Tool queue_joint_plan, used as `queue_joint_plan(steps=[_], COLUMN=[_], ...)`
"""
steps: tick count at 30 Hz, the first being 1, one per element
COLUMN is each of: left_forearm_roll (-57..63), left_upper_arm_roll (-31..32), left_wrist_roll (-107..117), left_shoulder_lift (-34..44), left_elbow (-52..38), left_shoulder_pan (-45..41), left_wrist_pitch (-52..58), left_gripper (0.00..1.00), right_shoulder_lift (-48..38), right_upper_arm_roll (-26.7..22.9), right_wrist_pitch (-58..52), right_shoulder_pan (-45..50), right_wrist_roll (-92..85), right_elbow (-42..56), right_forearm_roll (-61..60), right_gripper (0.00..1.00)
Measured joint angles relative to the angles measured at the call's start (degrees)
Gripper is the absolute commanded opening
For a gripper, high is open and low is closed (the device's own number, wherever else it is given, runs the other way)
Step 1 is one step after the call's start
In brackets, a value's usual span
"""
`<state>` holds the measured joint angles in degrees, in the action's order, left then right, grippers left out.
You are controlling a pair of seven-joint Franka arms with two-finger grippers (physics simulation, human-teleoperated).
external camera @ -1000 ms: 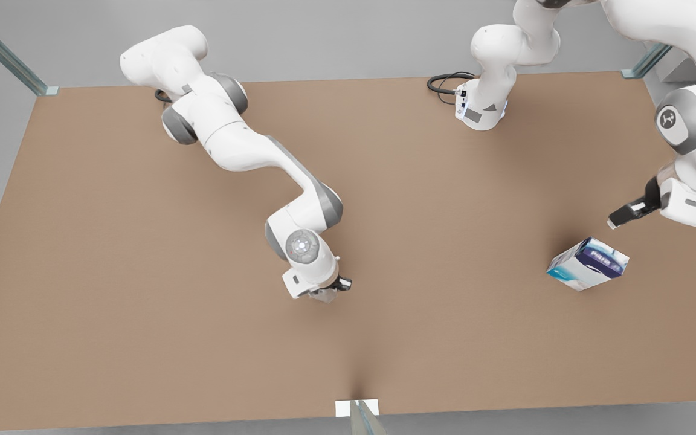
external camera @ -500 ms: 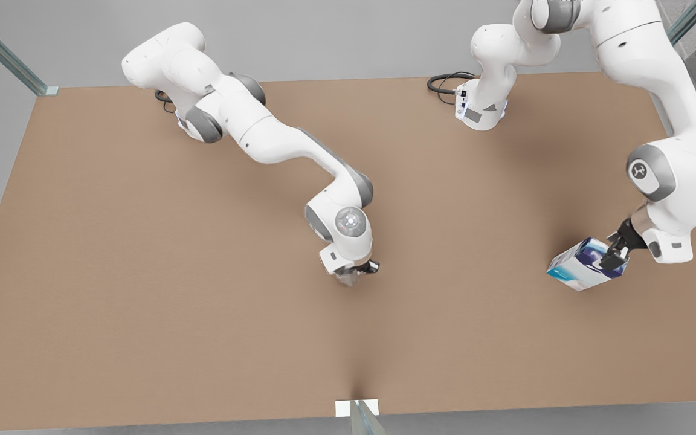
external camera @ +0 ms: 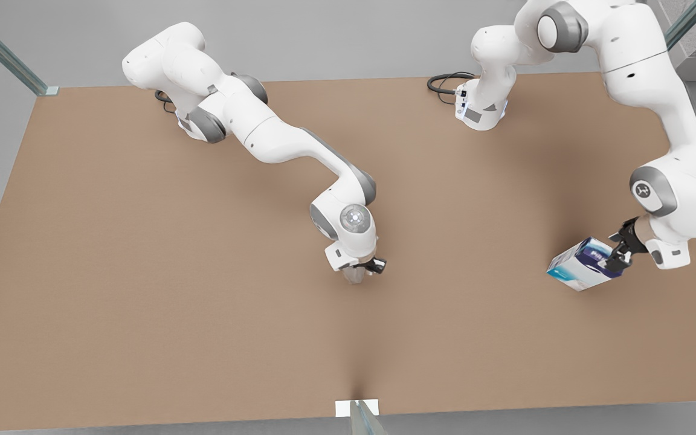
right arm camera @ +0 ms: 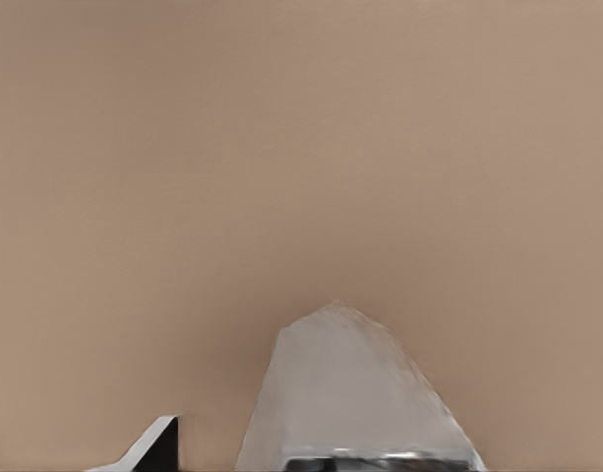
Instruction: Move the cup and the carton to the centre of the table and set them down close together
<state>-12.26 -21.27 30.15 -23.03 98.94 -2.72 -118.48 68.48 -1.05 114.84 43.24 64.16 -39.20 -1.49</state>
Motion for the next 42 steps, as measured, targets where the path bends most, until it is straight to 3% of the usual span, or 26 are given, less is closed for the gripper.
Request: queue_joint_plan(steps=[8, 12, 13, 15, 16, 17, 19, 22, 25, 26, 28, 31, 33, 35, 39, 42], left_forearm_roll=[-0.1, -0.2, -0.3, -0.4, -0.5, -0.5, -0.5, -0.6, 0.0, 0.2, 0.7, 2.9, 3.8, 4.1, 3.4, 1.3], left_upper_arm_roll=[0.0, 0.0, 0.0, 0.0, 0.0, 0.0, 0.1, 0.0, 0.1, 0.2, 0.7, 8.0, 8.2, 8.3, 8.4, 8.3], left_wrist_roll=[0.1, 0.1, 0.1, 0.1, 0.1, 0.1, 0.1, 0.1, 0.1, 0.1, 0.0, 0.0, 17.9, 31.9, 46.8, 49.5], left_shoulder_lift=[-1.0, -2.5, -3.0, -3.4, -3.4, -3.4, -3.4, -3.4, -3.3, -2.7, 2.6, 9.0, 13.1, 16.2, 14.3, 13.4], left_elbow=[1.2, 1.2, 1.2, 1.2, 1.2, 1.2, 1.2, 1.2, 1.1, 0.9, 0.6, 0.6, 3.3, 5.5, 5.7, 7.7], left_shoulder_pan=[-0.1, -0.1, -0.1, -0.1, -0.1, -0.1, -0.1, -0.1, -0.1, -0.2, -1.1, -5.2, -14.8, -25.2, -36.5, -38.1], left_wrist_pitch=[-0.8, -1.9, -2.4, -2.6, -2.6, -2.6, -2.6, -2.6, -2.5, -2.0, 1.9, 8.3, 11.7, 13.8, 8.1, 0.6], left_gripper=[1.0, 1.0, 1.0, 1.0, 1.0, 0.94, 0.59, 0.47, 0.48, 0.54, 0.55, 0.59, 0.6, 0.6, 0.6, 0.6], right_shoulder_lift=[-3.3, -9.4, -13.8, -29.6, -34.9, -41.0, -50.4, -61.6, -60.3, -63.0, -67.2, -66.4, -65.9, -66.2, -65.5, -65.4], right_upper_arm_roll=[0.5, 2.9, 2.7, 2.4, 2.5, 2.5, 2.4, 2.2, 2.2, 0.8, -0.7, -0.2, 5.0, 1.9, 1.8, 0.0], right_wrist_pitch=[-1.7, -7.0, -11.2, -5.7, -5.5, -5.6, -6.9, -12.6, -31.4, -34.1, -35.7, -34.2, -34.2, -34.3, -34.3, -34.2], right_shoulder_pan=[-0.8, -5.2, -6.9, -11.2, -14.6, -18.9, -28.4, -40.7, -40.7, -42.6, -49.0, -58.6, -65.0, -58.4, -43.1, -41.5], right_wrist_roll=[-0.1, -1.7, -8.7, -20.6, -26.4, -34.7, -51.1, -67.2, -70.8, -72.2, -72.0, -71.6, -71.4, -71.9, -71.4, -71.3], right_elbow=[0.1, -0.3, -3.8, -27.4, -34.2, -41.9, -52.0, -59.0, -42.0, -42.0, -47.0, -47.3, -47.1, -47.1, -46.8, -46.8], right_forearm_roll=[-1.7, -3.3, -2.7, -1.0, -1.0, -0.9, -0.3, 0.7, 0.8, 0.8, 0.8, 1.3, 1.2, 1.1, 1.5, 1.5], right_gripper=[1.0, 1.0, 1.0, 1.0, 1.0, 1.0, 1.0, 1.0, 1.0, 1.0, 1.0, 1.0, 1.0, 1.0, 1.0, 1.0])
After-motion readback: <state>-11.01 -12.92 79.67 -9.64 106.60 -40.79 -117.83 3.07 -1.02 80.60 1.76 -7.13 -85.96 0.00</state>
